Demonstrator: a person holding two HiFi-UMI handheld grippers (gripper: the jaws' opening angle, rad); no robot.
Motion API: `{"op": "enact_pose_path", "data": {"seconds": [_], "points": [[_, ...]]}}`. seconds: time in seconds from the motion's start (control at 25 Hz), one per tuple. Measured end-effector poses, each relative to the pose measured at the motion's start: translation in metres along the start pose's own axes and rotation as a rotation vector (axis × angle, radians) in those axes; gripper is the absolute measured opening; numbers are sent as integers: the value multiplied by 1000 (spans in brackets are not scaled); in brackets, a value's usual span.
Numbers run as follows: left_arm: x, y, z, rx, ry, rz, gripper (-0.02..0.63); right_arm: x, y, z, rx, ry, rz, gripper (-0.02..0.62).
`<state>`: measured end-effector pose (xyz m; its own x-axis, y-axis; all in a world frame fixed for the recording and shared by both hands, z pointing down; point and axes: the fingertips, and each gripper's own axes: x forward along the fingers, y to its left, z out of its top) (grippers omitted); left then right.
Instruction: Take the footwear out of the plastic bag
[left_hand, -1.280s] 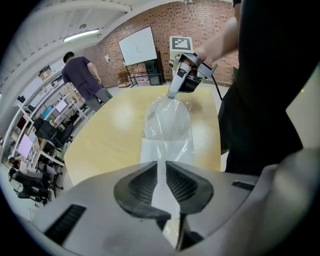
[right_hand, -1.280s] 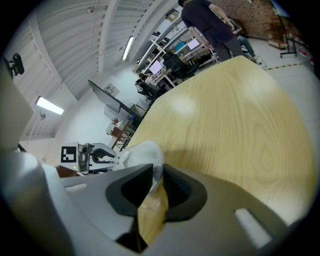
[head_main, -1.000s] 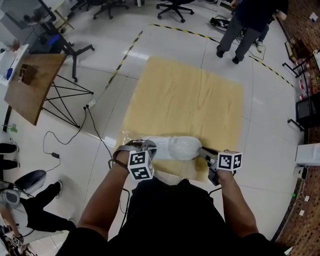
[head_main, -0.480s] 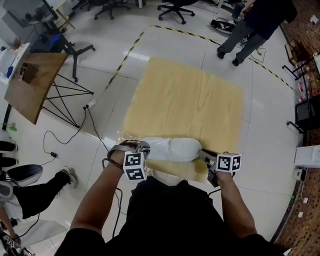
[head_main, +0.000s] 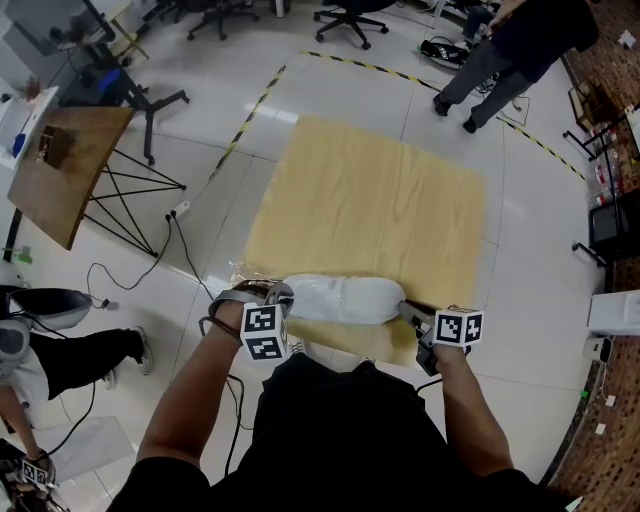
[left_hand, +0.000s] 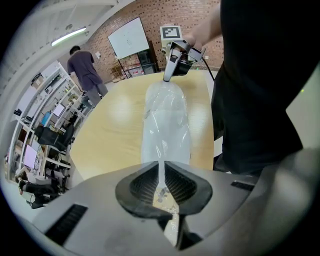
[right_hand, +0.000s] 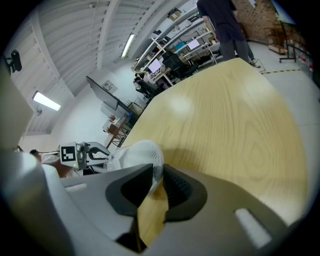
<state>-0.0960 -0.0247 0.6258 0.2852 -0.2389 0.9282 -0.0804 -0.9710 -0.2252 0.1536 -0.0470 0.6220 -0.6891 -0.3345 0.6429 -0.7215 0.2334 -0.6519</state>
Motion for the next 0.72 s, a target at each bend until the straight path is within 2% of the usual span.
{"op": "enact_pose_path", "data": {"seconds": [0.72], "points": [[-8, 7, -27, -7, 54, 22, 34, -3, -11, 3, -4, 6, -19, 67]]}}
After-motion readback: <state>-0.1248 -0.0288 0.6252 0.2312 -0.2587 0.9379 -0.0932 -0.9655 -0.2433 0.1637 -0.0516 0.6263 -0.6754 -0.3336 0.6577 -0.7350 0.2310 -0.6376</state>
